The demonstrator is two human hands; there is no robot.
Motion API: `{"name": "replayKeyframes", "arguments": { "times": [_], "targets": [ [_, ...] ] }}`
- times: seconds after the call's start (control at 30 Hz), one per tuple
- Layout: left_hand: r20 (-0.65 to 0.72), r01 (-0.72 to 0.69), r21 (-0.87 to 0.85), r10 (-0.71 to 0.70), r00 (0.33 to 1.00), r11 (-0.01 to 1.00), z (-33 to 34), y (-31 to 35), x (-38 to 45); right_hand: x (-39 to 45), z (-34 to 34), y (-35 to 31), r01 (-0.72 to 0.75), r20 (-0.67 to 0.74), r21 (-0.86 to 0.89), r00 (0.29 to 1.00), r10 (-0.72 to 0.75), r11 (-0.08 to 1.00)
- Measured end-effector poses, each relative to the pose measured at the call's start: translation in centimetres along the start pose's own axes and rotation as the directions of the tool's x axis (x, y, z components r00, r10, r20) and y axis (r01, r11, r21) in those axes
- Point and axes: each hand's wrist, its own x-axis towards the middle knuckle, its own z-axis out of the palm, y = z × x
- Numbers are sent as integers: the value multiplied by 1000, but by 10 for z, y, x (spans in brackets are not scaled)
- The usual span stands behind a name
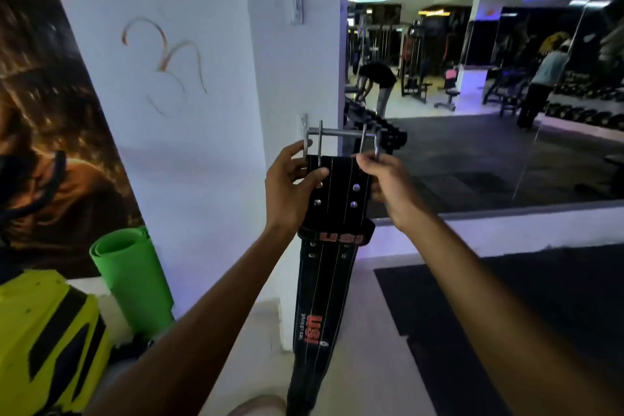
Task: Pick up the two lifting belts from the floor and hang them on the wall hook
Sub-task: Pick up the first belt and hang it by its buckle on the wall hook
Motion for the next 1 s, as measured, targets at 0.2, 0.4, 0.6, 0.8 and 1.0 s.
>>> {"name": "replayKeyframes", "arguments": {
  "times": [0.2,0.4,0.6,0.8,1.0],
  "targets": [
    [-86,-118,-40,114,990,992,4,93,11,-6,-1,-90,104,75,-10,992,-103,995],
    [-165,-183,-17,178,970,983,22,153,15,-11,-9,-139,213,26,20,977,-214,977],
    [-231,-221,-22,210,950,975,33,193,17,-28,-11,-162,252,19,163,966,-258,954],
    [-265,-239,-34,222,938,970,33,220,18,-47,-16,-161,328,98,218,930,-355,919],
    [-287,-272,-68,242,927,960,33,241,22,-58,-8,-143,352,38,321,923,-383,879]
  ]
}}
